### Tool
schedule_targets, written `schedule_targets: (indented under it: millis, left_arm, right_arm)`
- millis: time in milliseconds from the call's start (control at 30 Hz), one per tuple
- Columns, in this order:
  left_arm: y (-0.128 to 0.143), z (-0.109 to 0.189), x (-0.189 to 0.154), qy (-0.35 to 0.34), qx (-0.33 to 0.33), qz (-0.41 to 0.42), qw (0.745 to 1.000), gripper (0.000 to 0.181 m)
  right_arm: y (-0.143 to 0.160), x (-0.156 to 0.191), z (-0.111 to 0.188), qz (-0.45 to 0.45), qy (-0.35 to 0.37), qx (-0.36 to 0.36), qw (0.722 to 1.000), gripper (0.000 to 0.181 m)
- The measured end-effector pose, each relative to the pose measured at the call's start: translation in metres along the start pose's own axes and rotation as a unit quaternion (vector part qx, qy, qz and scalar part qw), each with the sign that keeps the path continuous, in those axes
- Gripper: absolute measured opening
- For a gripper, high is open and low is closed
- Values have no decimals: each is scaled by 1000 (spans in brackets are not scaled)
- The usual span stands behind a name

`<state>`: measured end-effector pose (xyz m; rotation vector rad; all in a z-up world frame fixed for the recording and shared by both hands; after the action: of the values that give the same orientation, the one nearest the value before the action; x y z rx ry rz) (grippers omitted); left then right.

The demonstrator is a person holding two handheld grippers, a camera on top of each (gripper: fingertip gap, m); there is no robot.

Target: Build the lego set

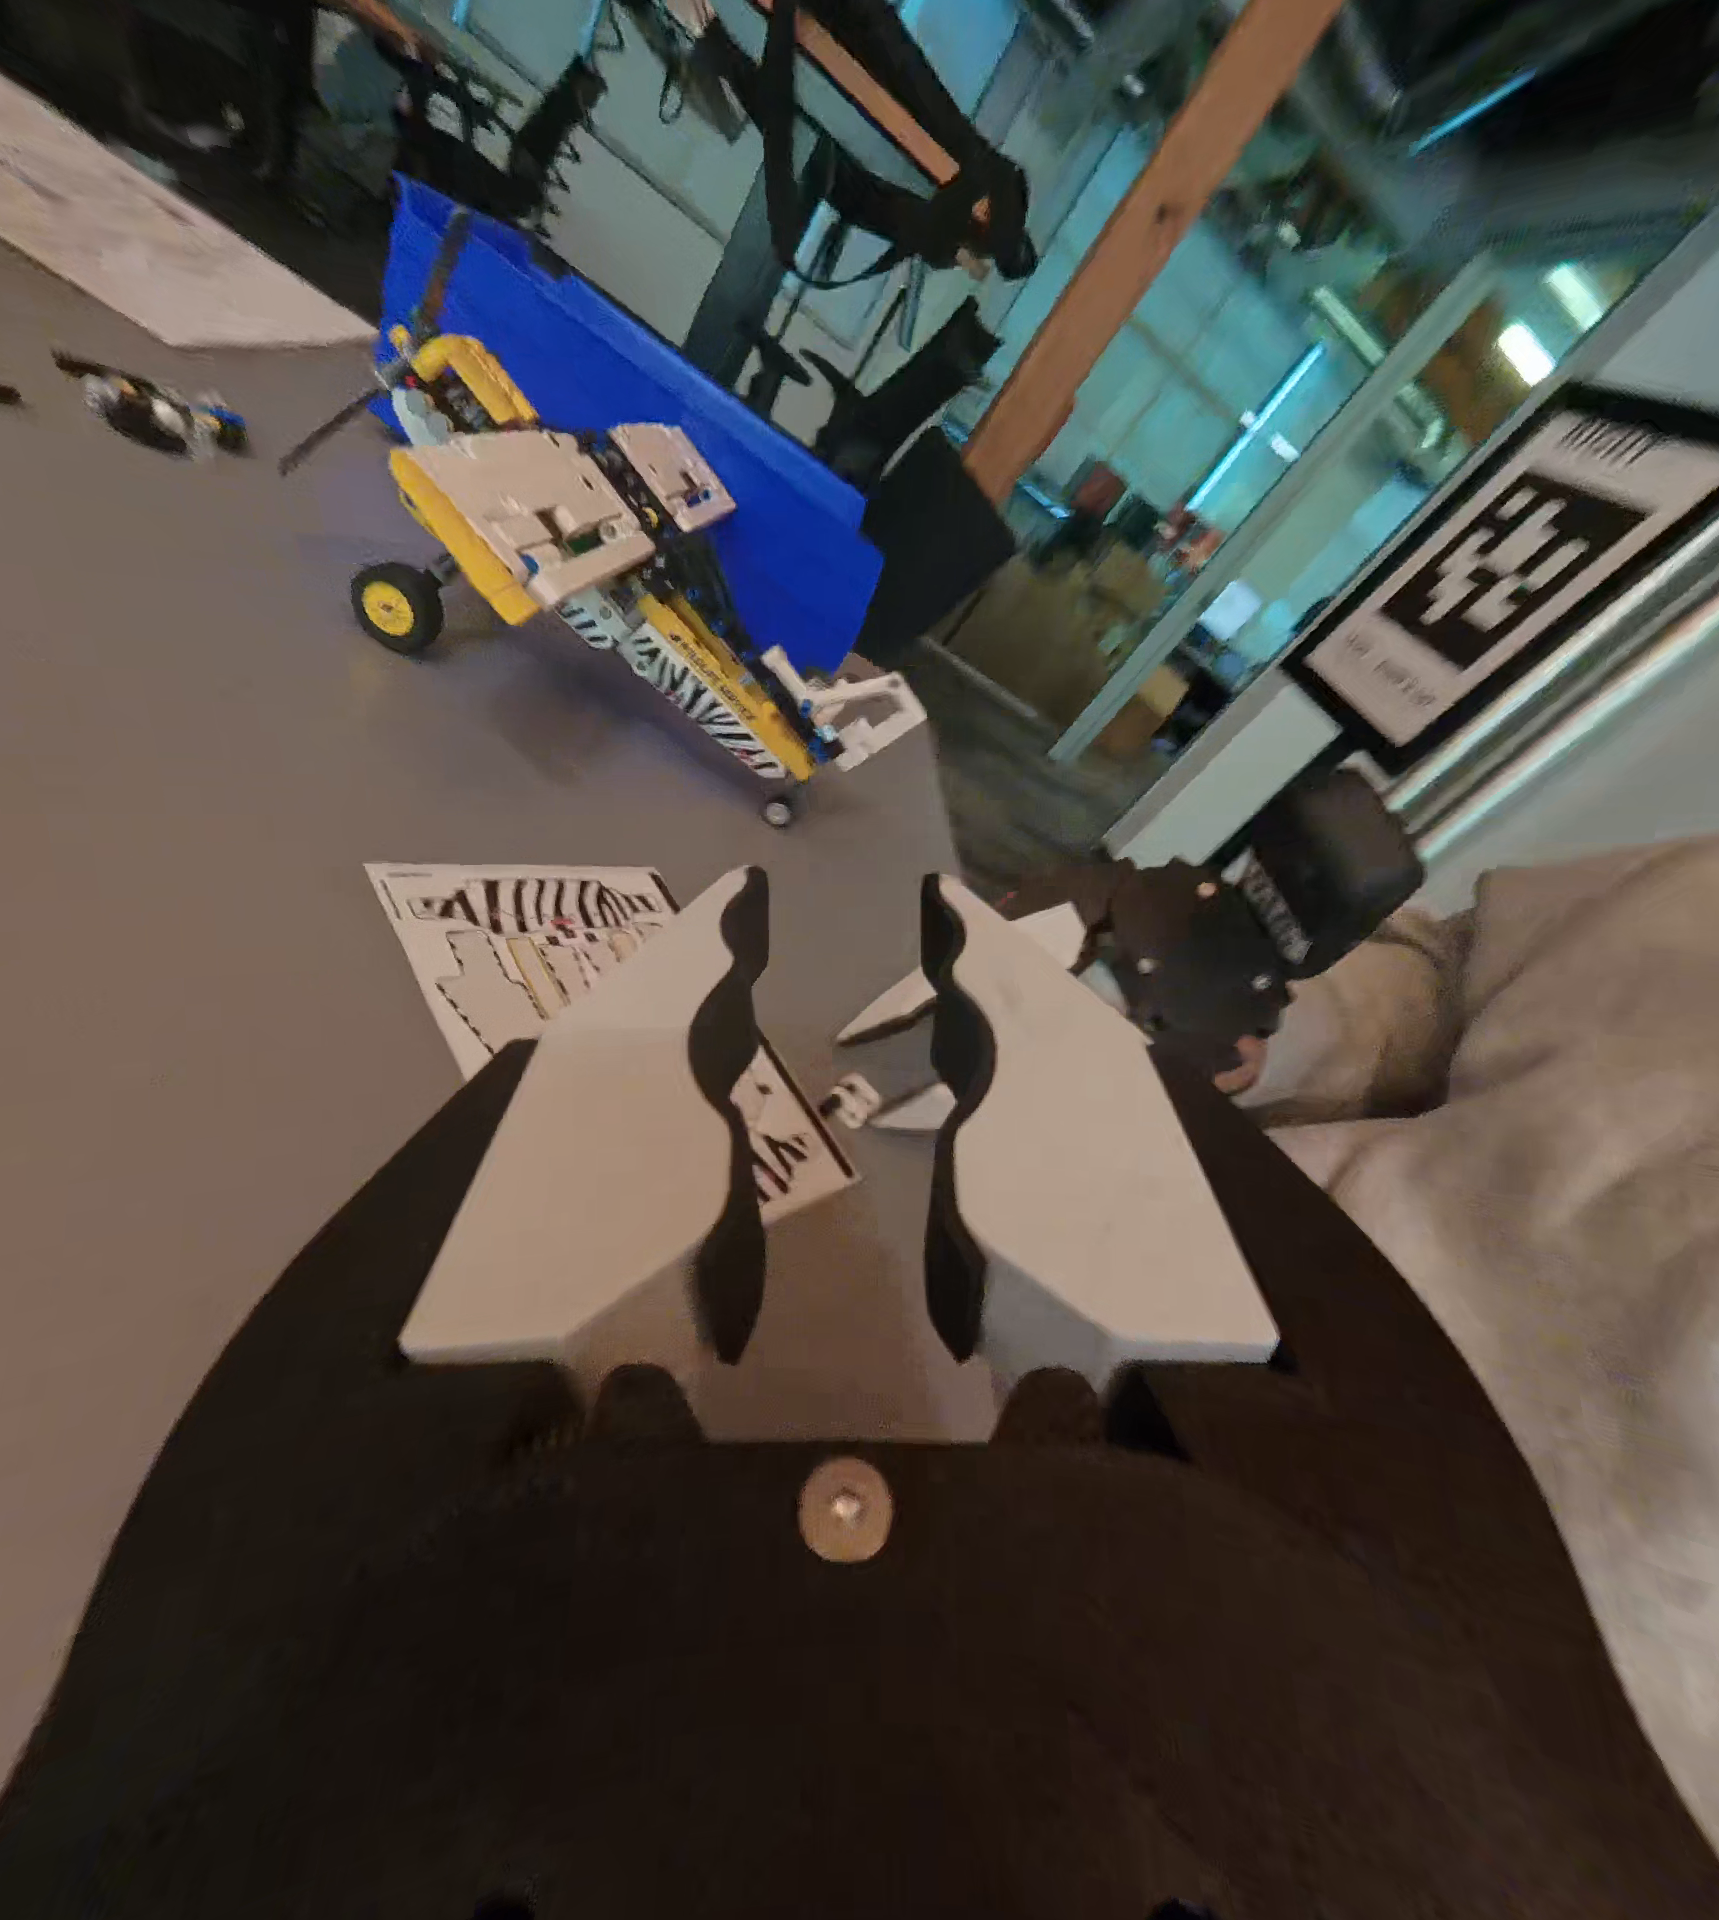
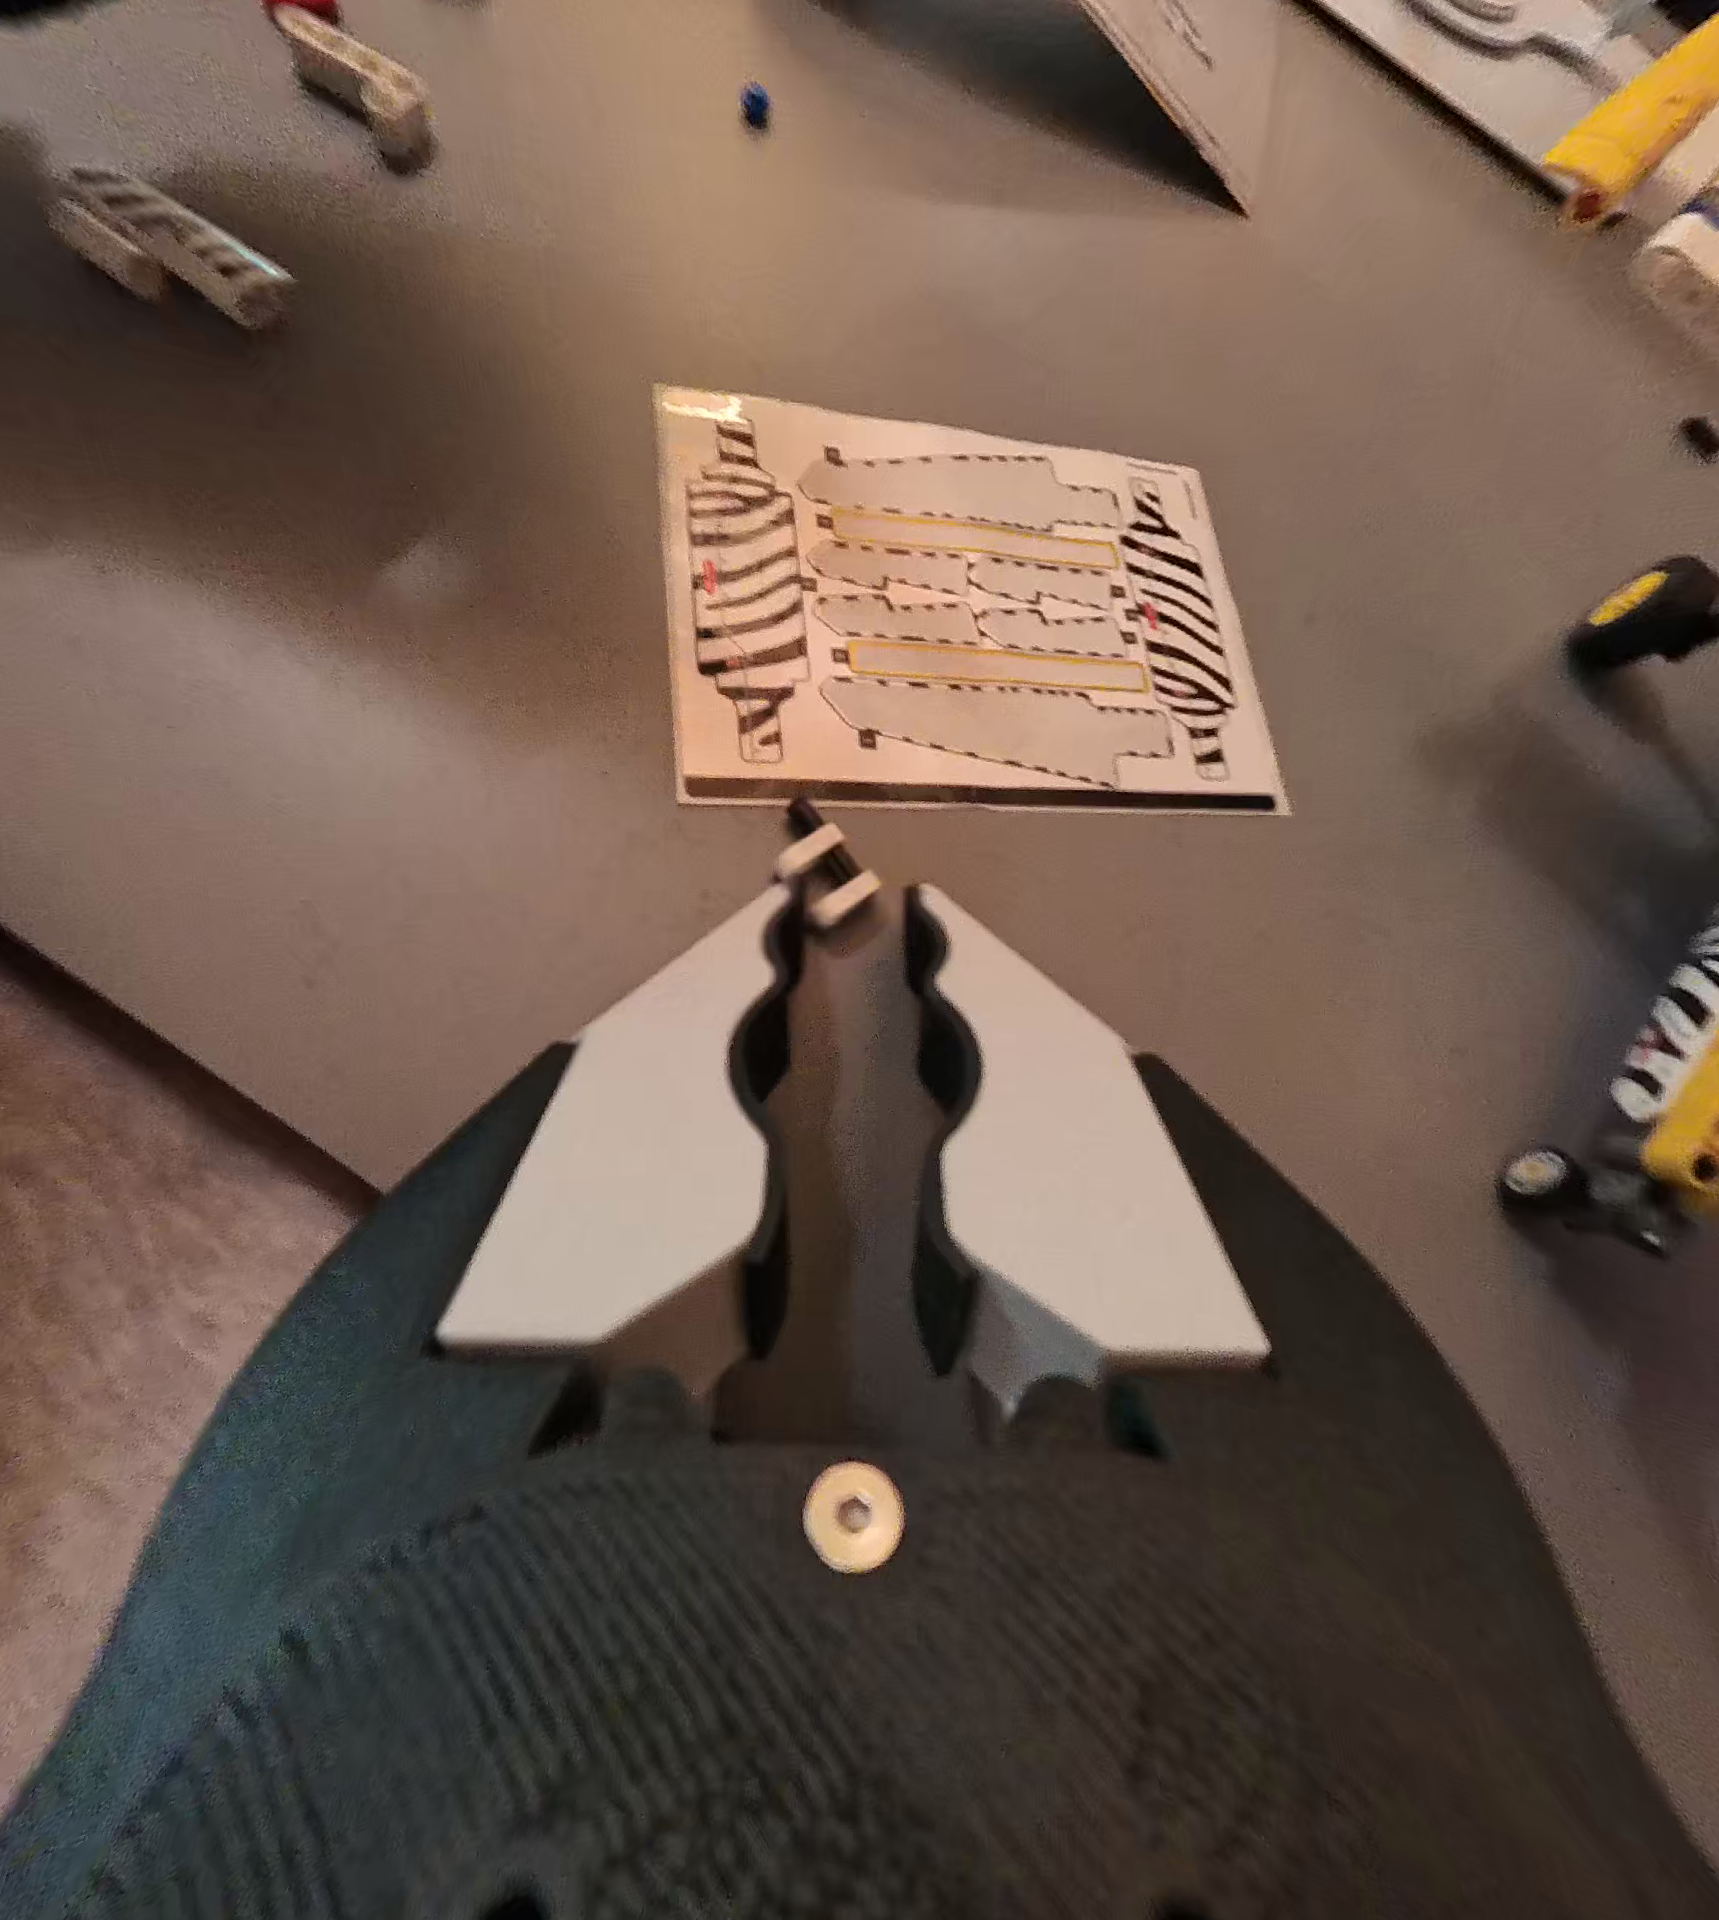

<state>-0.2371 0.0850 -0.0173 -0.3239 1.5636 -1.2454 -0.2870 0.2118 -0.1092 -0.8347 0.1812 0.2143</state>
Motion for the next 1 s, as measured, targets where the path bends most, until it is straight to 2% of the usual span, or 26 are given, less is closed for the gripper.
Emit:
schedule_targets:
  millis: [67, 133, 267, 400, 467, 600, 700, 767, 833, 900, 1000]
  left_arm:
    - [2, -7, -2, -18, -9, -21, 1000, 27]
    - [9, -14, -6, -20, -18, 0, 1000, 27]
    - [31, -26, -20, -27, -34, 53, 998, 28]
    - [46, -35, -32, -59, -12, 57, 997, 29]
    - [50, -36, -35, -66, 20, 61, 996, 31]
    - [70, -28, -39, -88, 54, 70, 992, 34]
    - [99, -14, -49, -103, 90, 79, 987, 31]
    - [105, 0, -56, -139, 64, 39, 987, 17]
    - [109, 14, -60, -179, 42, 22, 983, 19]
    - [118, 21, -59, -190, 55, 36, 980, 25]
    - [127, 27, -54, -203, 67, 53, 975, 30]
  right_arm:
    - [-1, 0, -1, -20, -36, -12, 999, 31]
    - [1, -3, -2, -42, -67, -12, 997, 42]
    - [0, -2, -5, -57, -133, -9, 989, 46]
    - [-4, 4, -6, -15, -169, 2, 986, 14]
    - [-5, 5, -6, -3, -188, 2, 982, 14]
    - [-17, 26, 12, 61, -294, -58, 952, 14]
    - [-26, 55, 24, 181, -357, -91, 912, 14]
    - [-30, 71, 16, 237, -350, -85, 902, 14]
    - [-35, 88, 11, 252, -376, -83, 888, 14]
    - [-44, 94, 5, 244, -379, -93, 888, 24]
    - [-44, 87, -4, 232, -341, -77, 908, 48]
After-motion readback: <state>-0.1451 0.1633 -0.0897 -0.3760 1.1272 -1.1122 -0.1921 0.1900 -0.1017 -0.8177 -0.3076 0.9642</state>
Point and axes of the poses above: each gripper's, where its closed fingertips meet, z back along the fingers, y out of its underside, x = y × z across the jaws, the point moved 3 cm from there along z, back along the fingers, and after that the axes turned 3 degrees about x, right-handed, at the moved point
